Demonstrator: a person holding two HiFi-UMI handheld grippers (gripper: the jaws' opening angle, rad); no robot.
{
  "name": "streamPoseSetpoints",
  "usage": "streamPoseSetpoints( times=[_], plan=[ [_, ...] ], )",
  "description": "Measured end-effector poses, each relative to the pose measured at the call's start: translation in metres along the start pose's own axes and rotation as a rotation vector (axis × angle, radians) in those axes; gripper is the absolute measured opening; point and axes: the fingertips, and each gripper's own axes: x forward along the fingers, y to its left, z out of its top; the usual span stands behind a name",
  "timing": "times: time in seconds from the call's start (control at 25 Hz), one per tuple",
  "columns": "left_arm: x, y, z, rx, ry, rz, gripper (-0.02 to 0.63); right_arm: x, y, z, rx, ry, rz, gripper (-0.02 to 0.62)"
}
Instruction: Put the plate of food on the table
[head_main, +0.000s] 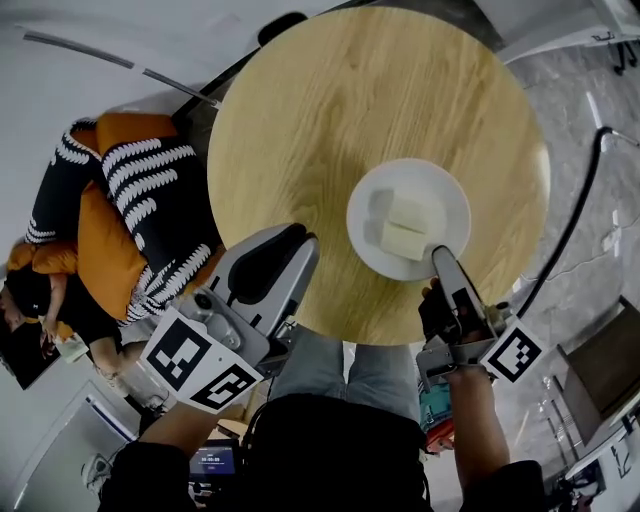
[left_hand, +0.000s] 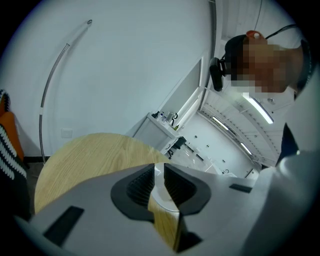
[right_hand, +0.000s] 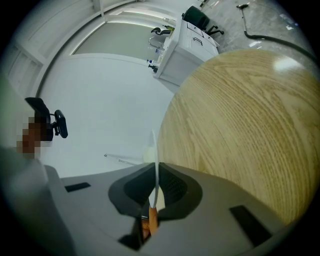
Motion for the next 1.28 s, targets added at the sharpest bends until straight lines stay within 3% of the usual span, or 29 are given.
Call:
streamPoseSetpoints(
  times=[0.48, 0.96, 1.16, 1.28],
  plan=[
    [0.000, 0.034, -0.027, -0.030, 0.036, 0.037, 0.066, 0.016, -0.031, -0.025, 0.065, 0.031, -0.018, 0.017],
    [0.002, 0.033, -0.034, -0.057, 0.043, 0.030, 0.066, 0.018, -0.041, -0.033, 0.101, 0.075, -0.095, 0.034],
    [0.002, 0.031, -0.034, -0.053, 0.051, 0.035, 0.066, 0.022, -0.036, -0.032, 0.168, 0.066, -0.039, 0.036],
    [0.000, 0.033, -0.037, -0.054, 0.053, 0.035, 0.066, 0.023, -0.037, -0.035, 0.234, 0.043, -0.007, 0.091]
  ],
)
